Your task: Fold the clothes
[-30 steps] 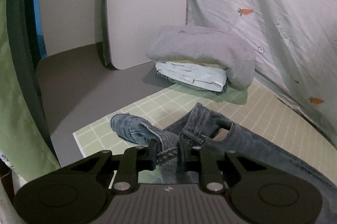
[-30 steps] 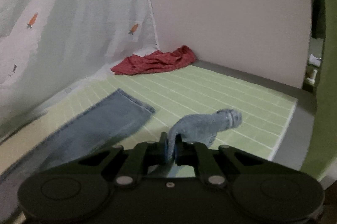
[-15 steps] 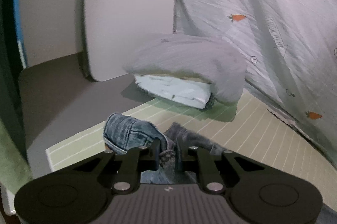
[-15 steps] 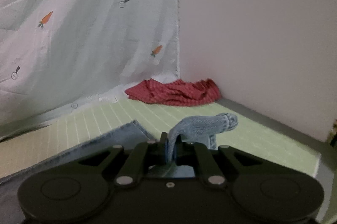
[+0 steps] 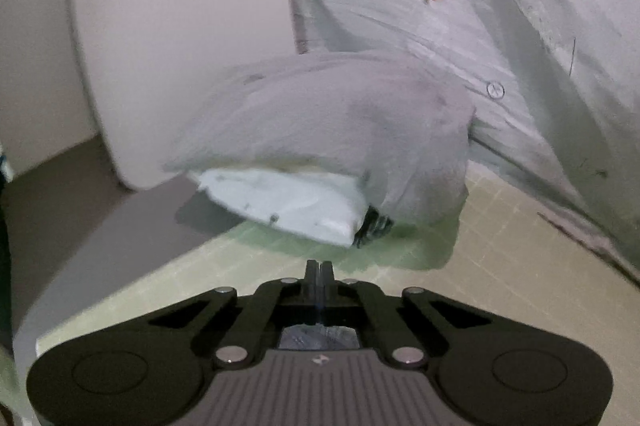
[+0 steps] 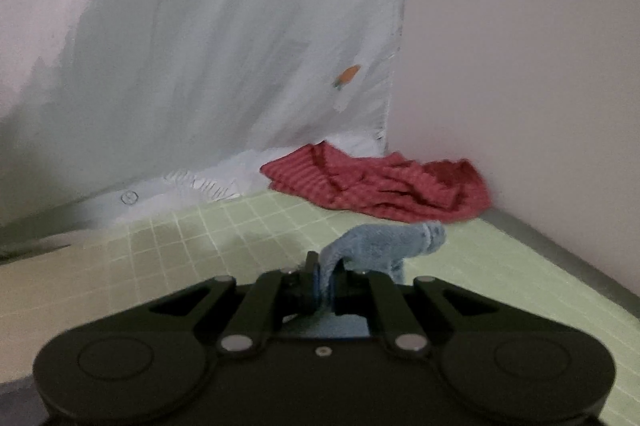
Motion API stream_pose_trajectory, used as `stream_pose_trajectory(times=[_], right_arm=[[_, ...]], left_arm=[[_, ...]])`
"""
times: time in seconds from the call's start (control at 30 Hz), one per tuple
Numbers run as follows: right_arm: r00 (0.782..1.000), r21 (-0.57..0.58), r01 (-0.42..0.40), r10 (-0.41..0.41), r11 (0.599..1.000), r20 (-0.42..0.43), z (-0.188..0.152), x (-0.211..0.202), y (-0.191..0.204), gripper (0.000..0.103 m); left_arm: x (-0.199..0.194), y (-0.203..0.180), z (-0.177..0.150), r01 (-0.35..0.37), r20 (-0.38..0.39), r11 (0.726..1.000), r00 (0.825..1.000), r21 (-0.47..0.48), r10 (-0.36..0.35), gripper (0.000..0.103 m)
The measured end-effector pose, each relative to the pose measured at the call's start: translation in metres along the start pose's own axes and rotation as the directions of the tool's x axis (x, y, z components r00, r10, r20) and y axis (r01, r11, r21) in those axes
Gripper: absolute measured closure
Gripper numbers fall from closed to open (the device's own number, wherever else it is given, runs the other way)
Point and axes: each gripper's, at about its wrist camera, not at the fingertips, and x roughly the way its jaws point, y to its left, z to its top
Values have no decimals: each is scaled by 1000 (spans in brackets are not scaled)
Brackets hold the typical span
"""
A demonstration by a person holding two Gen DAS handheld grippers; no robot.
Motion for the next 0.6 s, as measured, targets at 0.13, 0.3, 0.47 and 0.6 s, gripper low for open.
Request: stream_pose_trajectory(times=[0.13, 0.3, 0.47, 0.6], right_arm=[[999, -95, -8, 3, 995, -45, -5, 56, 41, 98], [979, -168, -14, -21, 986, -204, -25, 108, 67, 96], [978, -160, 4, -37, 987, -206, -25, 94, 68, 36], [974, -72, -80, 62, 994, -219, -25, 60, 65, 19]], left_arm=[[33, -20, -2, 41, -66, 999, 997, 10, -41, 100], [53, -35, -29, 62, -184, 993, 982, 102, -42, 80], [47, -25, -48, 99, -233, 991, 969, 89, -76, 54], [36, -24, -51, 136, -238, 985, 965, 103, -109, 45]])
